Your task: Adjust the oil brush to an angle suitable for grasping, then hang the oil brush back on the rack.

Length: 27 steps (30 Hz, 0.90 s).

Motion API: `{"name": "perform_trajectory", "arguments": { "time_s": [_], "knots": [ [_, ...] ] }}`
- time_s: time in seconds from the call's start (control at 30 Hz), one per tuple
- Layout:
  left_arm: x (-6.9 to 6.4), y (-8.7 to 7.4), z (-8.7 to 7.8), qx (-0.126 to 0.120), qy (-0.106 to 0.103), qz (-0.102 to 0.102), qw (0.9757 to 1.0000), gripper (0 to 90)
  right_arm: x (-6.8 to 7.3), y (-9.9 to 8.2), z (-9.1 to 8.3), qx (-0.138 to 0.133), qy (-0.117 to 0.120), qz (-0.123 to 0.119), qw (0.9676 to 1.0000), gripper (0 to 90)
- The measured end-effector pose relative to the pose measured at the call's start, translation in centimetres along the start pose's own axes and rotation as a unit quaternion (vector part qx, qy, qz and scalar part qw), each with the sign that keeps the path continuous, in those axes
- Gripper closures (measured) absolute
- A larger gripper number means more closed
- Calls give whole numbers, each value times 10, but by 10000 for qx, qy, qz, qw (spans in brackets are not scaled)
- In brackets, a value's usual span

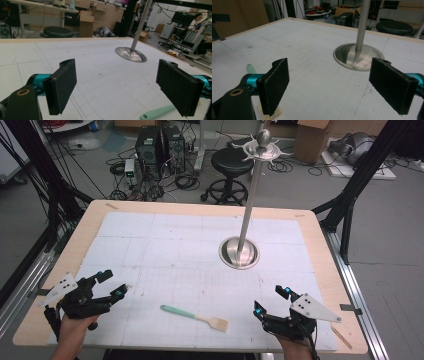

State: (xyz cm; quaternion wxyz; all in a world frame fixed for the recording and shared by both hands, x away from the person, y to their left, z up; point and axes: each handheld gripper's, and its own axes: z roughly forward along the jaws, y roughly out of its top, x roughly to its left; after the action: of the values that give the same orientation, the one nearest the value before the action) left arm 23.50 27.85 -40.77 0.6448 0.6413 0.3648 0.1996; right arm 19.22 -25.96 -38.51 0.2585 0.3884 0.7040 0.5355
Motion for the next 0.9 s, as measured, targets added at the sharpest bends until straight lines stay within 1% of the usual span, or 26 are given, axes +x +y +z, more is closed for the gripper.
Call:
{"name": "perform_trajectory", "arguments": {
  "time_s": [0.1,0.23,0.33,0.4,0.47,0.5,0.57,0.6,0.63,0.67,0.7,0.73,0.77,0.8,0.83,0.87,0.9],
  "knots": [
    [-1,1,-3,-20,55,28,10000,173,2,-1,1,34,50,-43,10000,160],
    [-2,0,-2,-10,116,32,9999,176,4,-1,2,82,124,-87,9999,180],
    [-2,-1,-1,24,103,19,9999,179,4,-1,3,71,172,-124,9998,198],
    [-3,-3,2,111,57,63,9999,180,5,-1,5,96,218,-141,9996,204],
    [-3,-3,3,133,30,71,9999,180,7,0,6,109,254,-158,9995,210],
    [-4,-4,3,146,12,81,9999,180,8,1,7,124,295,-169,9993,225],
    [-4,-5,4,167,-3,125,9998,180,15,2,11,139,456,-198,9987,240],
    [-4,-5,4,167,-3,125,9998,180,15,2,11,139,456,-198,9987,240],
    [-4,-5,4,183,-15,145,9997,180,18,4,17,165,567,-236,9980,252],
    [-4,-6,5,178,-40,150,9997,181,20,5,20,198,624,-252,9975,255],
    [-4,-6,4,220,-72,189,9996,181,21,5,24,223,675,-286,9971,256],
    [-4,-6,4,224,-87,175,9996,182,24,6,28,263,733,-293,9965,263],
    [-4,-6,4,224,-87,175,9996,185,24,6,28,263,733,-293,9965,263],
    [-5,-6,5,257,-122,182,9994,192,29,7,37,356,873,-383,9948,285],
    [-5,-6,6,254,-122,169,9995,193,32,7,41,415,955,-422,9937,299],
    [-5,-6,6,254,-122,169,9995,194,32,7,41,415,955,-422,9937,299],
    [-5,-6,6,282,-131,180,9994,194,35,7,46,503,1043,-464,9922,316]
  ]
}}
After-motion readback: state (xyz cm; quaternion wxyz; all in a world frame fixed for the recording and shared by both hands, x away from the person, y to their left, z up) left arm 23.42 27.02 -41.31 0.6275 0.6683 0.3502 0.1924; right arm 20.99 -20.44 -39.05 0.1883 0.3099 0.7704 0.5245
